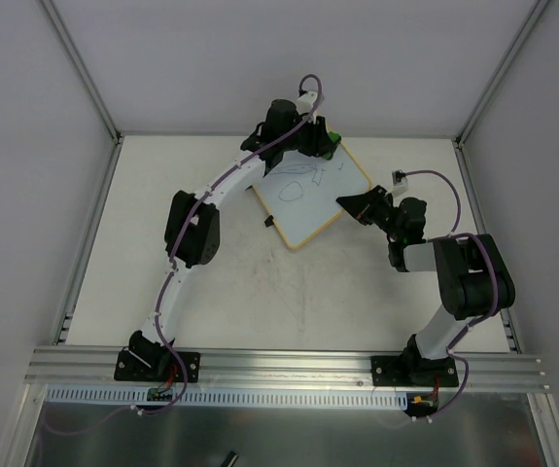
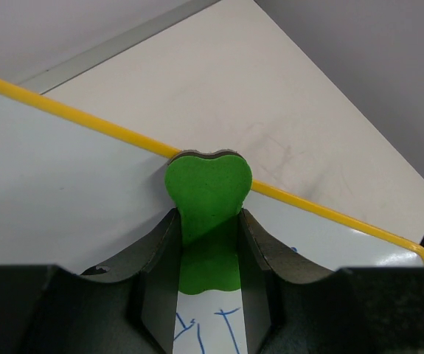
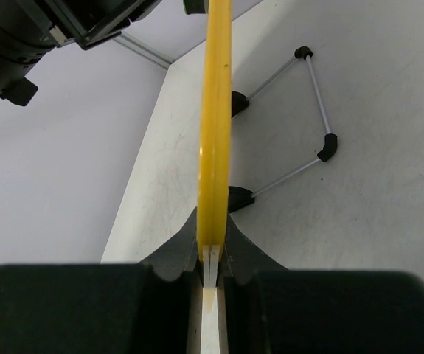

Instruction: Erase the whiteboard

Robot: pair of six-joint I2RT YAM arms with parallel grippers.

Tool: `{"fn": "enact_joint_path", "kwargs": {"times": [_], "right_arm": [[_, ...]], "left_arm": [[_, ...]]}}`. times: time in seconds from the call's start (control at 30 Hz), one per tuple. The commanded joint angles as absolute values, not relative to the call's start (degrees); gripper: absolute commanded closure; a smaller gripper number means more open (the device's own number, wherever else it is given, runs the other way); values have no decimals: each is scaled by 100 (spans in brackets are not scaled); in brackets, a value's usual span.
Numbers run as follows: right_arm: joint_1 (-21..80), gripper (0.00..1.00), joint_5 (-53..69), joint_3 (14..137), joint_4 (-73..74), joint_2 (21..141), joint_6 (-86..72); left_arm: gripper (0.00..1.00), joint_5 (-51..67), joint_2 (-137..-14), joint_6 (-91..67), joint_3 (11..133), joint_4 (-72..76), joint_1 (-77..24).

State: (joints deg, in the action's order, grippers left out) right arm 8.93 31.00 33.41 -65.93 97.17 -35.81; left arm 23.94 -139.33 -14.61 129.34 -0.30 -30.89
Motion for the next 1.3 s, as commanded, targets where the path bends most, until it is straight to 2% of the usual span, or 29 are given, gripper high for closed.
{"fn": "enact_joint_path", "kwargs": {"times": [0.0,0.27,0.47,0.87,1.27], "right_arm": [[1107,100,3700,3393,-6899,9730,-3199],[1116,100,3709,3393,-6899,9721,-3199],[1107,100,3718,3384,-6899,9712,-3208],[1116,100,3718,3384,-6908,9686,-3217],[1116,100,3727,3375,-6908,9677,-3217]], "left_arm": [[100,3014,-13852,-1362,12683,-413,-3410],[100,3032,-13895,-1459,12683,-404,-3481],[100,2602,-13904,-1362,12612,-413,-3445],[100,1969,-13940,-2478,12296,-510,-2725],[100,1811,-14010,-3392,12147,-887,-2154]]}}
